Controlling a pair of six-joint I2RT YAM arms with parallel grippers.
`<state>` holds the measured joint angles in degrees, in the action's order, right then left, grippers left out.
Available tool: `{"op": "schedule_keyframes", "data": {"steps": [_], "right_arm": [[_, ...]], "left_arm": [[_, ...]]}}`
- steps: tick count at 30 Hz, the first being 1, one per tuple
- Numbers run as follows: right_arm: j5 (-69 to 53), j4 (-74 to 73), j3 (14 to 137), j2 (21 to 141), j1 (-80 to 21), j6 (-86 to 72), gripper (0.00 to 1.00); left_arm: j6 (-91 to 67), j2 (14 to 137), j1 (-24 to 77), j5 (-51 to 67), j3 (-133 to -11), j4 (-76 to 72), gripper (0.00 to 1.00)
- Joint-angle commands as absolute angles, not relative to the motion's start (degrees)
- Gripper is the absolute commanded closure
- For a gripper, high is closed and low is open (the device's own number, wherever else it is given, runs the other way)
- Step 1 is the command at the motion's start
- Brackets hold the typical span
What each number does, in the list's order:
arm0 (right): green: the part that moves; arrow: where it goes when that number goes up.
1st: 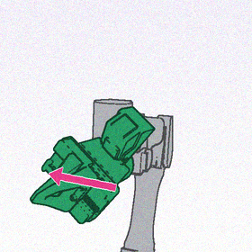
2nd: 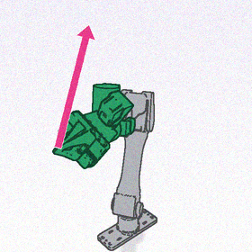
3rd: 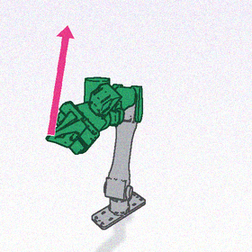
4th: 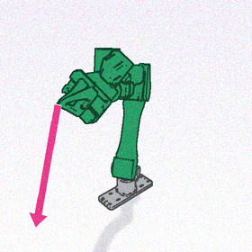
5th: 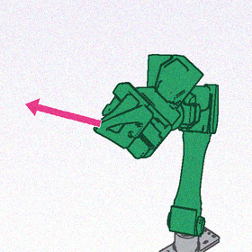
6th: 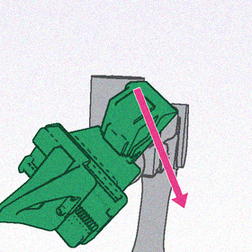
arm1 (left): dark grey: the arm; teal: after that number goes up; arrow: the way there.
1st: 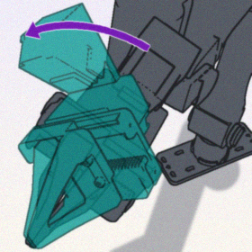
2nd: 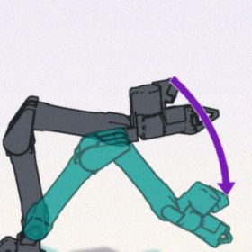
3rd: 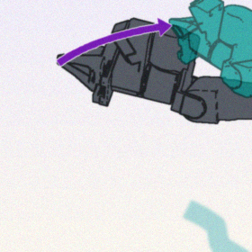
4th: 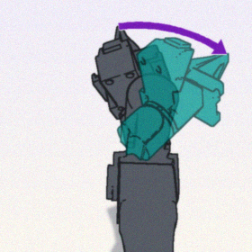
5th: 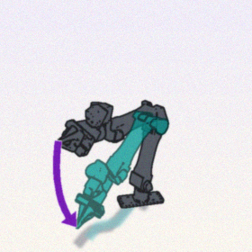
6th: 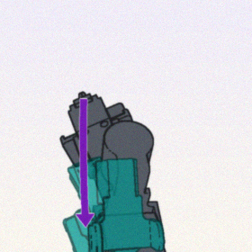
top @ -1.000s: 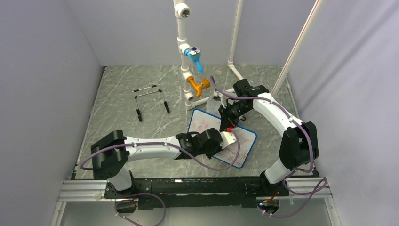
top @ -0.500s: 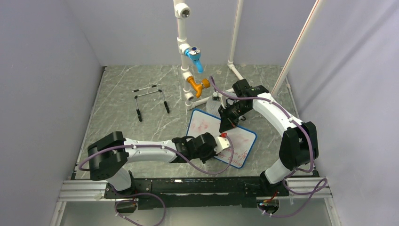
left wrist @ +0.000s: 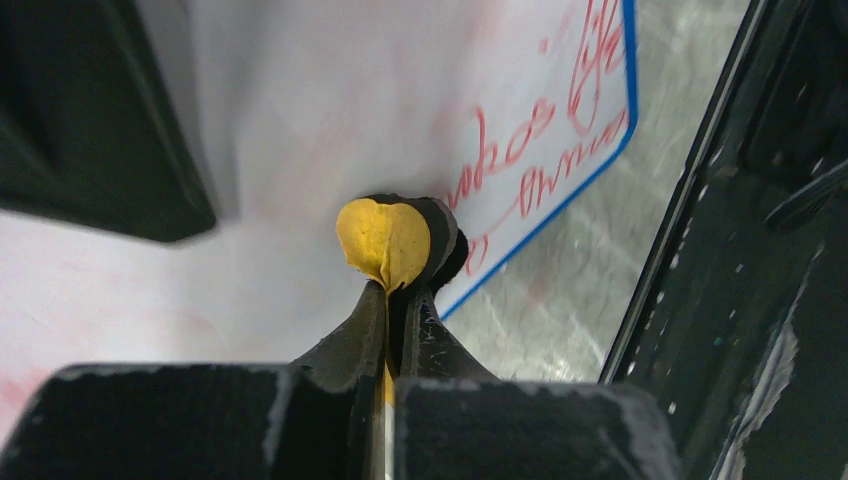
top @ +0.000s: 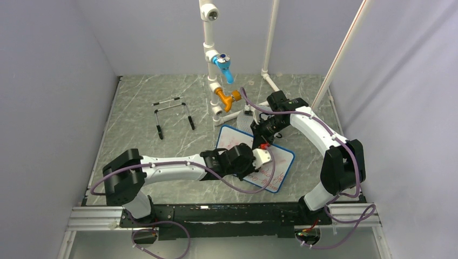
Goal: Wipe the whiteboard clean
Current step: Erase the whiteboard at the center of the board.
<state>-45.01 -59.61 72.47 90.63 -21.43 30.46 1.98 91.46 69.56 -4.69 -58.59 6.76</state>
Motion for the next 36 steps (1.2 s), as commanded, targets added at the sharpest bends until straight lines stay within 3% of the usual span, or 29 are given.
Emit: {"op": "schedule_keyframes", "data": {"steps": [1,6,14,19,36], "right_arm": [[-49.5,-56.3,72.3,89.2,-22.2,34.6,1.0],[-49.5,-56.4,72.3,89.0,-22.2,34.7,1.0],[-49.8,-56.5,72.3,89.1,-22.2,34.8,1.0],[-49.8,-56.4,72.3,89.1,-22.2,34.7,1.0],[-49.8,-56.5,72.3,89.2,-22.2,34.9,1.0]], "left_arm": [[4.3,92.3,68.3,-2.2,-65.8,1.3,1.0],[4.0,93.3,68.2,-0.8,-64.1,2.6,1.0],[5.5,92.6,68.3,2.9,-50.1,-2.6,1.0],[9.5,92.6,68.2,-2.0,-46.7,-3.3,1.0],[17.5,93.5,69.0,-4.0,-57.8,-8.6,1.0]]}}
